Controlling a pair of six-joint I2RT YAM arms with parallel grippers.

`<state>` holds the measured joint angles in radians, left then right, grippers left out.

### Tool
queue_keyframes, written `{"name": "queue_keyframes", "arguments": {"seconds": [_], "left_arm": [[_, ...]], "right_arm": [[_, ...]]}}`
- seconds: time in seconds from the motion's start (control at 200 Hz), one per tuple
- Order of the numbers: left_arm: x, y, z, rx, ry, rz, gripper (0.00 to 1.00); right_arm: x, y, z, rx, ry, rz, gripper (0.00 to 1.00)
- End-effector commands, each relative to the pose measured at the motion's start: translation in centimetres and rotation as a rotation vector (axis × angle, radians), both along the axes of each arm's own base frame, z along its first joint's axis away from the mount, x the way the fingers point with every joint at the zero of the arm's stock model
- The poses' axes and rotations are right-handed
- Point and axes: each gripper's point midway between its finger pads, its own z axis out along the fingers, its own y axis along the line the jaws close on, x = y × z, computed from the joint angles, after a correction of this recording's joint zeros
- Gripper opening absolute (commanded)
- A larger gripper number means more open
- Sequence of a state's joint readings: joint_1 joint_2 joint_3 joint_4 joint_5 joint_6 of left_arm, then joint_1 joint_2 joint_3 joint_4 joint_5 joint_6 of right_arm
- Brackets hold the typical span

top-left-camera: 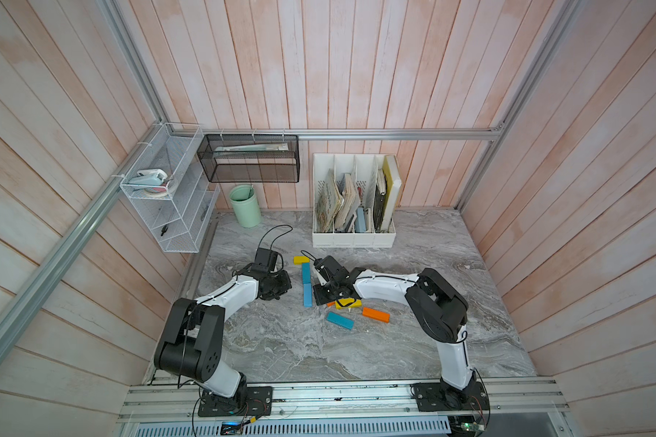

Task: Assemble a giraffe with building blocks
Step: Assemble the building block at the center of the board.

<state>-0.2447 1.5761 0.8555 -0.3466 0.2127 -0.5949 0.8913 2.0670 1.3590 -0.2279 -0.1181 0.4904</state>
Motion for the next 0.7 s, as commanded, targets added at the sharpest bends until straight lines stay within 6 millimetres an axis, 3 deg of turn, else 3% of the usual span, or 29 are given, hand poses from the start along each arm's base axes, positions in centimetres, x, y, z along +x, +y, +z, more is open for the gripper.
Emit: {"name": "queue_keyframes", "arguments": {"seconds": [0.0, 0.275, 0.695], "left_arm": [[0.37, -0.57, 0.21, -0.029, -0.026, -0.011, 0.00], [0.33, -0.38, 1.09, -0.017, -0.045, -0.014, 0.00], [0.15, -0.39, 0.57, -0.015, -0.032, -0.019, 0.00]], "right_arm": [[0.37, 0.55, -0.24, 0.004, 0.005, 0.017, 0.00], [0.48, 0.79, -0.56, 0.013, 0.013, 0.022, 0.00], [0.66, 1.26, -0.70, 0.023, 0.018, 0.029, 0.00]]}}
